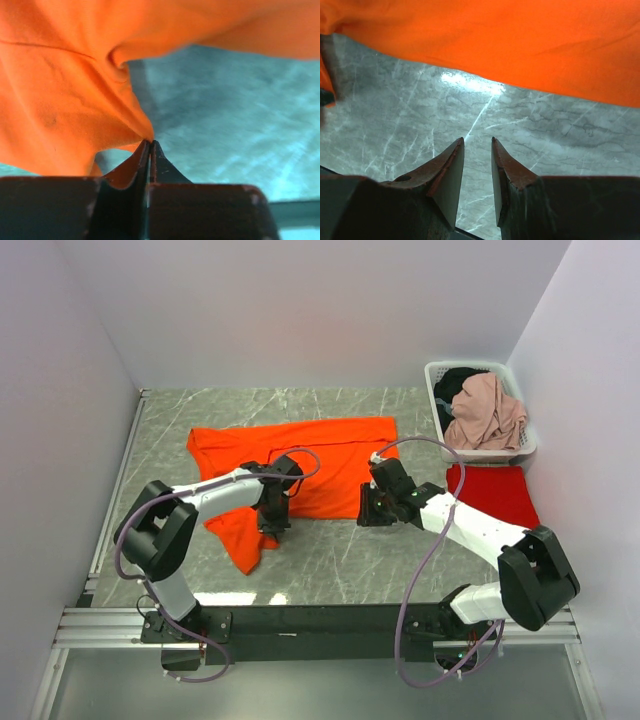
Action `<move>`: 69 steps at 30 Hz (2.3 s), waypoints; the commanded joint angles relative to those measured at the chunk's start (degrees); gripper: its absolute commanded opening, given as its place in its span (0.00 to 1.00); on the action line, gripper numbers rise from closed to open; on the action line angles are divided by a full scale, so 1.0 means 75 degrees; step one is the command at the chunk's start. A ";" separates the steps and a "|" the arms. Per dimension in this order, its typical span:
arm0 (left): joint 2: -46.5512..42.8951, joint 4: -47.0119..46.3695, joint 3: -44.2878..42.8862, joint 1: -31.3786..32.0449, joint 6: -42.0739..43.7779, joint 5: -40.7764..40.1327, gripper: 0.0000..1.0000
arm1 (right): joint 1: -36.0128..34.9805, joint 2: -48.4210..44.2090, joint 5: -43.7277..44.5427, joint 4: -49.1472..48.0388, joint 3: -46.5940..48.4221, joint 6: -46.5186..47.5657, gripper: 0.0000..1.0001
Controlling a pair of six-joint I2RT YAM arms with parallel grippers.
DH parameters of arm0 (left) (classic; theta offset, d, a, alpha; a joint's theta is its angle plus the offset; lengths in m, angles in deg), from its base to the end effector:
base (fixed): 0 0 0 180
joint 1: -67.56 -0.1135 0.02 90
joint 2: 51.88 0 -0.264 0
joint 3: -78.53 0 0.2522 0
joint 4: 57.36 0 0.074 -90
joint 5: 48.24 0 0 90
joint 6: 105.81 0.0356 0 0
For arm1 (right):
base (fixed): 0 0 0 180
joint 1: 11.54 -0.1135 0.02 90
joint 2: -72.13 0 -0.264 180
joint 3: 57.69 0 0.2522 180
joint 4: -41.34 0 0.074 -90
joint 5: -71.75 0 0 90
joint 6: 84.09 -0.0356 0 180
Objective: Fold and stack the t-shirts
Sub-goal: Fold the tshirt
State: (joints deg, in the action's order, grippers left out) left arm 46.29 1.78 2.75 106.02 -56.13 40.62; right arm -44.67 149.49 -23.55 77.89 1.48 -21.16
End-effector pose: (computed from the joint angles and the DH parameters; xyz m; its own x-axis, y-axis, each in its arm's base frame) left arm 0.2407 -0.1903 0.1704 -0.9914 -0.0387 -0.1250 -0.0288 0.9964 -0.0803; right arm 0.2201 0.1476 0.2030 -0.8769 -0.0312 -0.4797 -0.2132 0.9196 0.3299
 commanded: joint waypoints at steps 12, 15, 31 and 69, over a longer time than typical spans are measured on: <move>-0.1720 -0.0216 0.0159 -0.0356 -0.1162 0.1361 0.49 | 0.0419 -0.0389 0.1139 0.0817 0.0274 0.0036 0.36; -0.2564 0.0006 0.0733 -0.1375 -0.1550 0.0428 0.51 | 0.1098 -0.0565 0.1211 0.0970 0.0157 -0.0117 0.36; -0.2332 -0.0520 0.1601 -0.4729 -0.0473 -0.1206 0.45 | 0.3033 -0.0647 0.0730 0.0525 -0.0769 -0.0492 0.34; -0.1698 -0.0954 0.1519 -0.4565 -0.0344 -0.1288 0.15 | 0.3338 -0.0120 0.0449 0.0091 -0.1109 -0.0457 0.34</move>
State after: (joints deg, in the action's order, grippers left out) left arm 36.71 -5.21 14.07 71.77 -59.47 33.10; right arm -20.21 148.14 -20.46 80.60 -6.43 -24.29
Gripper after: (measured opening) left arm 0.171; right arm 0.342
